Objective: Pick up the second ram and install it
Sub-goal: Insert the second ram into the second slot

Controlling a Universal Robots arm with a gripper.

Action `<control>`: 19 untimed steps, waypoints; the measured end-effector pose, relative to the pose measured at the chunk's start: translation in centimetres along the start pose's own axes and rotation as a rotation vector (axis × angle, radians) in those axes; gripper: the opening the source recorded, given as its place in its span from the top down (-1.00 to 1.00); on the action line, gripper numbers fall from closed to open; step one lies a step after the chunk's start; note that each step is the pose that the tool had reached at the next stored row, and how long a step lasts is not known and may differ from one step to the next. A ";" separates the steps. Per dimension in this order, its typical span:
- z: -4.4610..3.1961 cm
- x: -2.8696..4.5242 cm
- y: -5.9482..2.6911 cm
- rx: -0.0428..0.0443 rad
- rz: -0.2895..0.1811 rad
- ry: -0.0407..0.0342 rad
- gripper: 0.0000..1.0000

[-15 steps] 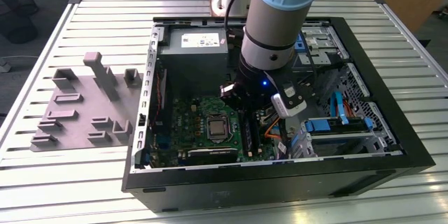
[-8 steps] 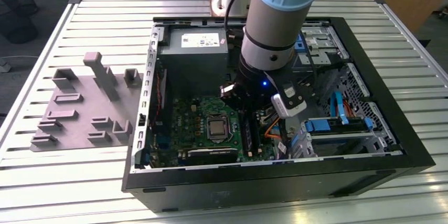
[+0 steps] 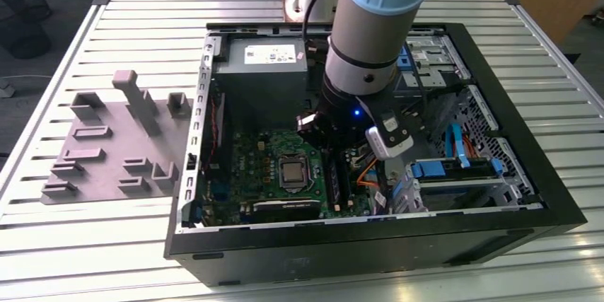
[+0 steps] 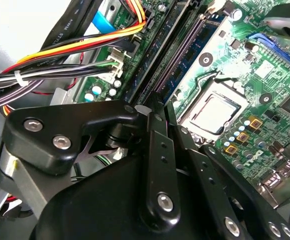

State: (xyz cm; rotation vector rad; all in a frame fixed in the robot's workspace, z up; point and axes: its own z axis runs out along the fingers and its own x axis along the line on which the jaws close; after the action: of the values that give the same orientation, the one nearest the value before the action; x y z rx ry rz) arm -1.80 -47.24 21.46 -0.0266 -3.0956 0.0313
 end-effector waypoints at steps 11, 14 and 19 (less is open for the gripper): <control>-0.20 0.01 -0.01 -0.0007 0.000 0.0002 0.73; -0.22 0.01 -0.01 -0.0012 0.000 0.0001 0.73; -0.25 0.01 -0.01 -0.0011 0.000 0.0000 0.73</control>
State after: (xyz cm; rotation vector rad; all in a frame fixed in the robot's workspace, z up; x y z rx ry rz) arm -1.80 -47.24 21.71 -0.0265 -3.0956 0.0296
